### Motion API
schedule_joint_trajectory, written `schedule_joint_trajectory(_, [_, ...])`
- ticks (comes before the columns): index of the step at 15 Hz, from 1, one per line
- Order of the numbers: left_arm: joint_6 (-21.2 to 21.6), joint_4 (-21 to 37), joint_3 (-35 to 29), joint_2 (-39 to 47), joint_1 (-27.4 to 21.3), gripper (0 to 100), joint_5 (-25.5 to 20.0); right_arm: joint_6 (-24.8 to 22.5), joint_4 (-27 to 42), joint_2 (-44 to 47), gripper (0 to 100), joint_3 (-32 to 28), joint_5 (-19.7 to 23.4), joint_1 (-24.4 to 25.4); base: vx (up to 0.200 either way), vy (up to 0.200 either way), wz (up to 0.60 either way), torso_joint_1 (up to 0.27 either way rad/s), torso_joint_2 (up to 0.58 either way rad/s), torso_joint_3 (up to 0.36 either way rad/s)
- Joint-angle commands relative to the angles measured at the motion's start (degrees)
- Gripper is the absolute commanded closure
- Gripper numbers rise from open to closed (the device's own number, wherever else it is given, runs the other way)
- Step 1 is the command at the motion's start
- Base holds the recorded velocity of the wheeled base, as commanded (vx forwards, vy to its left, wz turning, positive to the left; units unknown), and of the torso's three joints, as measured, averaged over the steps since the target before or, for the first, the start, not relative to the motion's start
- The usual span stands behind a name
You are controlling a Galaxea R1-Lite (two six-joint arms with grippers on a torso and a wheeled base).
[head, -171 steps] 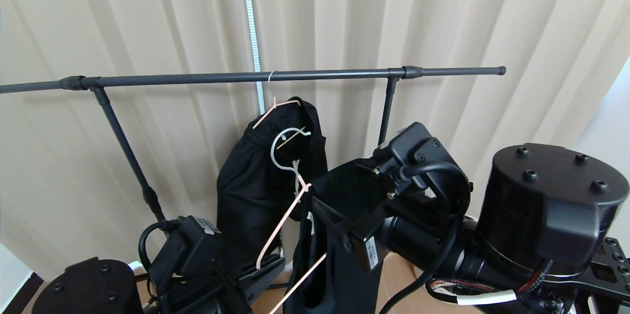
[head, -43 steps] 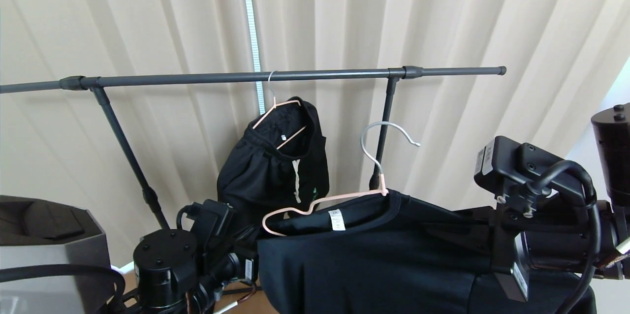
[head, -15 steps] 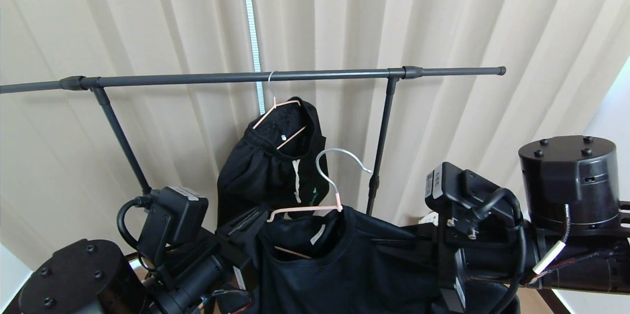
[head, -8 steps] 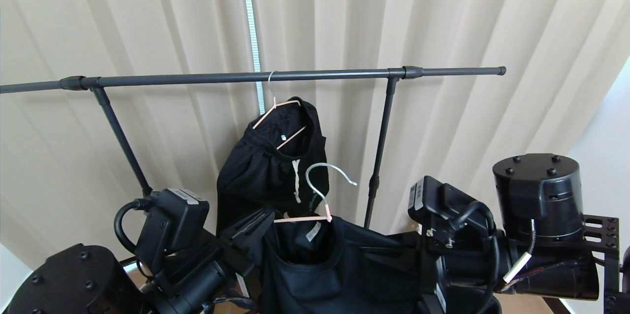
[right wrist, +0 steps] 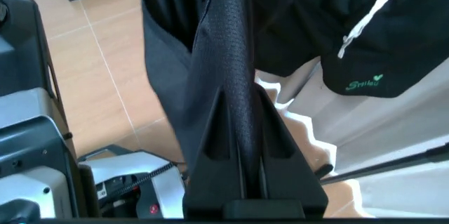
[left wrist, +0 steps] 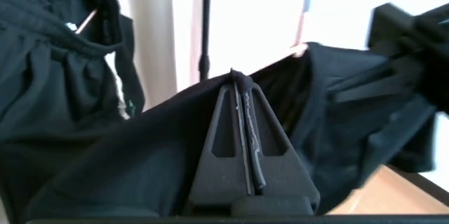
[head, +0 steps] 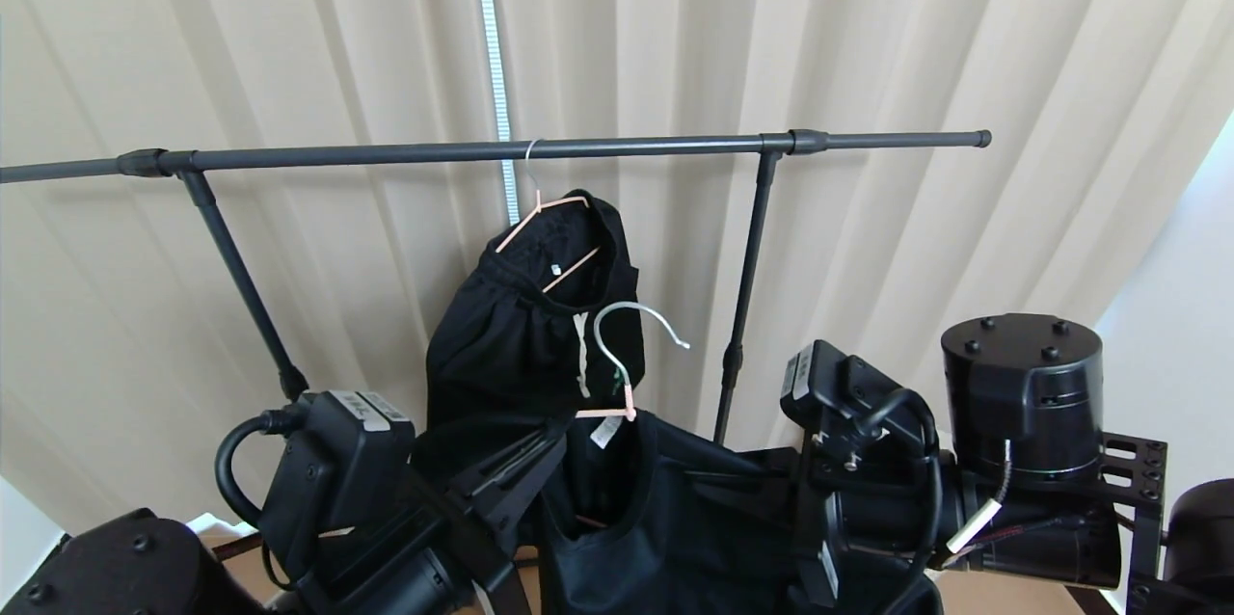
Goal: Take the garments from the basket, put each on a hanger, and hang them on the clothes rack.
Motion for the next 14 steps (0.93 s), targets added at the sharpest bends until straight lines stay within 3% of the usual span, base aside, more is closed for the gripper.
schedule_joint_trajectory(1, [-0.48, -0.06, 0.1, -0.83, -1.89, 100, -0.07, 1.51, -2.51, 3.05, 100, 0.69, -0.08, 1.03, 0.0, 0.0, 0.0, 0.0, 0.0, 0.0])
schedule_joint_trajectory(3, [-0.83, -0.06, 0.18, -1.01, -3.65, 100, -0.07, 4.23, -7.17, 5.25, 100, 1.74, -0.17, 1.64, 0.0, 0.0, 0.0, 0.0, 0.0, 0.0])
schedule_joint_trajectory(8, [-1.71, -0.06, 0.18, -1.8, -4.79, 100, -0.07, 5.9, -20.26, 9.03, 100, 5.08, 0.1, 1.21, 0.0, 0.0, 0.0, 0.0, 0.0, 0.0])
schedule_joint_trajectory(9, [-1.62, -0.06, 0.45, -1.8, -4.62, 100, -0.07, 7.04, -24.92, 9.47, 100, 6.67, 2.64, 0.59, 0.0, 0.0, 0.0, 0.0, 0.0, 0.0])
schedule_joint_trajectory(14, [-1.71, -0.06, 0.54, -1.63, -3.56, 100, -0.69, 7.22, -28.61, 9.56, 100, 7.37, 4.67, -2.31, 0.0, 0.0, 0.0, 0.0, 0.0, 0.0])
